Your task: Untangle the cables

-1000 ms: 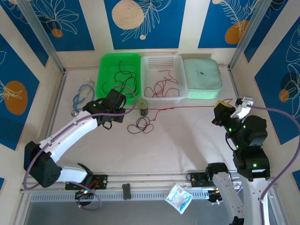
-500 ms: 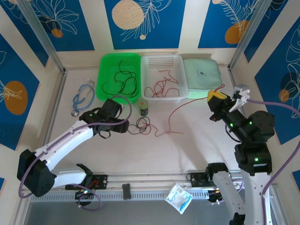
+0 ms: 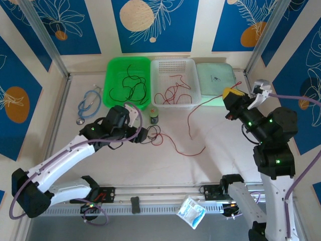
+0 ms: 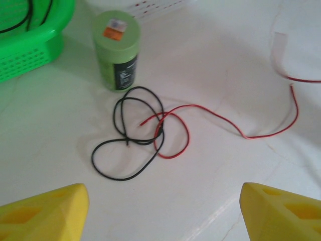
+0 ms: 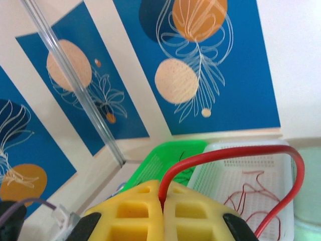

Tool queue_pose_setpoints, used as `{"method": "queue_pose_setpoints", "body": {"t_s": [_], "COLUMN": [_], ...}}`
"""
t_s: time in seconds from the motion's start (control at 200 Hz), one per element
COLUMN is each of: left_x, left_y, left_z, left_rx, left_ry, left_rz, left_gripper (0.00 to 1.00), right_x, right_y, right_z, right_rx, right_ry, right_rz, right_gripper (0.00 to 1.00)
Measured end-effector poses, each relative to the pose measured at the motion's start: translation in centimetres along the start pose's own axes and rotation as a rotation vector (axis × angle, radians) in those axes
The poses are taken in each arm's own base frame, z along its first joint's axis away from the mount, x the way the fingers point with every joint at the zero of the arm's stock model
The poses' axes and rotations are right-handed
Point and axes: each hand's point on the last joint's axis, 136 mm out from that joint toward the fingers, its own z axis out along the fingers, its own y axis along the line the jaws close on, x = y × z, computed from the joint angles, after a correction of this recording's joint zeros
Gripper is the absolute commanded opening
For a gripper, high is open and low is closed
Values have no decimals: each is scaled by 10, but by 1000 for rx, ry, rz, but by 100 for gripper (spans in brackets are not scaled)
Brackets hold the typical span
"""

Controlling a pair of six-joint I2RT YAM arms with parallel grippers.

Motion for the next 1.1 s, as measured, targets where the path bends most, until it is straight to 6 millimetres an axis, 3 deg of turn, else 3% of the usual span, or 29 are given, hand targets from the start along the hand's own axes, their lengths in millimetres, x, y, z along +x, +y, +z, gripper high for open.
{"method": "queue_pose_setpoints", "body": {"t_s": [0.16, 0.305, 0.42, 0.61, 0.935, 1.1], "left_x": [4, 5, 2, 11, 18, 17], "left_y": [3, 7, 8, 8, 7, 6], "left_z": [8, 3, -2, 3, -1, -3], "left_rx": [-10, -30, -29, -18, 0, 2], "left_ry": [-20, -54, -87, -73, -86, -92], "left_rz": [0, 0, -2, -6, -15, -24], "left_gripper": [82, 86, 100, 100, 99, 95], "right_x": [-33, -48, -48, -39, -55, -31], "right_y": [6, 5, 3, 4, -15, -40], "right_z": [9, 48, 91, 165, 219, 269], "right_rx": [1, -29, -59, -81, -5, 33], "right_ry": [-47, -27, 23, 93, 57, 99], "right_rz": [-9, 16, 28, -23, -141, -139], "right_gripper": [0, 0, 0, 0, 0, 0]}}
